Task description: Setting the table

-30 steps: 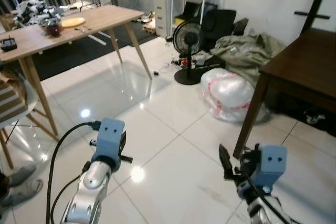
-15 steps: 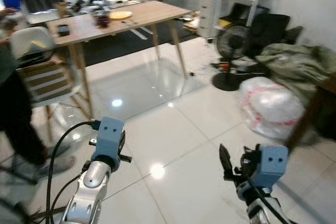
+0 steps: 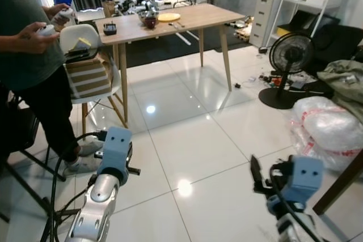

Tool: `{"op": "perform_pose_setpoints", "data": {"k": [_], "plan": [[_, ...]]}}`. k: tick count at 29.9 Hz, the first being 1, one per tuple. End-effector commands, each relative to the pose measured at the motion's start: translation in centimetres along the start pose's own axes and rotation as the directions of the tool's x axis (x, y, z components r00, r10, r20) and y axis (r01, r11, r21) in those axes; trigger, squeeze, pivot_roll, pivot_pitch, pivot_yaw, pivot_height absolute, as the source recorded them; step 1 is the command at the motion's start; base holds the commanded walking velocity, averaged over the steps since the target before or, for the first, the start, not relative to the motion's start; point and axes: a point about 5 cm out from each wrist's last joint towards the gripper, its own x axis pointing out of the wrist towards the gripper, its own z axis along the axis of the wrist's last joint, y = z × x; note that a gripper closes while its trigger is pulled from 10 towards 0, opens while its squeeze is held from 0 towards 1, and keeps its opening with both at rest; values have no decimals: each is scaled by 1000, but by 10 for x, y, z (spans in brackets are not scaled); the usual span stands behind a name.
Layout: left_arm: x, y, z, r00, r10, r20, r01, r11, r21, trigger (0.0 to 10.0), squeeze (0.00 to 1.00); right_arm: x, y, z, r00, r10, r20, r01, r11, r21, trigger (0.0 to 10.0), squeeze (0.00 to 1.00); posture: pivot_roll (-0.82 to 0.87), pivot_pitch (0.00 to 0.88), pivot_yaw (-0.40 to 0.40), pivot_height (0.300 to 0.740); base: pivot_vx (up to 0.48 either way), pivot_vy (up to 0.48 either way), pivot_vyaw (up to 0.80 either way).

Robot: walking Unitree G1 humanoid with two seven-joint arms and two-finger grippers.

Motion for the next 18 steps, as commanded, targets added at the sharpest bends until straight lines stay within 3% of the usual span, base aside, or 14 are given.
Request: {"op": "perform_pose_setpoints", "data": {"k": [1,18], "plan": [[0,-4,0,1000,-24,4,24,1000,5,10000,0,-1,-5,-5,1000,-15,-20,15,1000,-6,10000,0,-44,3,145,740,480,0,0],[2,-6,3,999,-38,15,38,999,15,10000,0,-2,-1,-6,1000,-10,-16,10,1000,-3,10000,0,-46,5,153,740,480,0,0]]}}
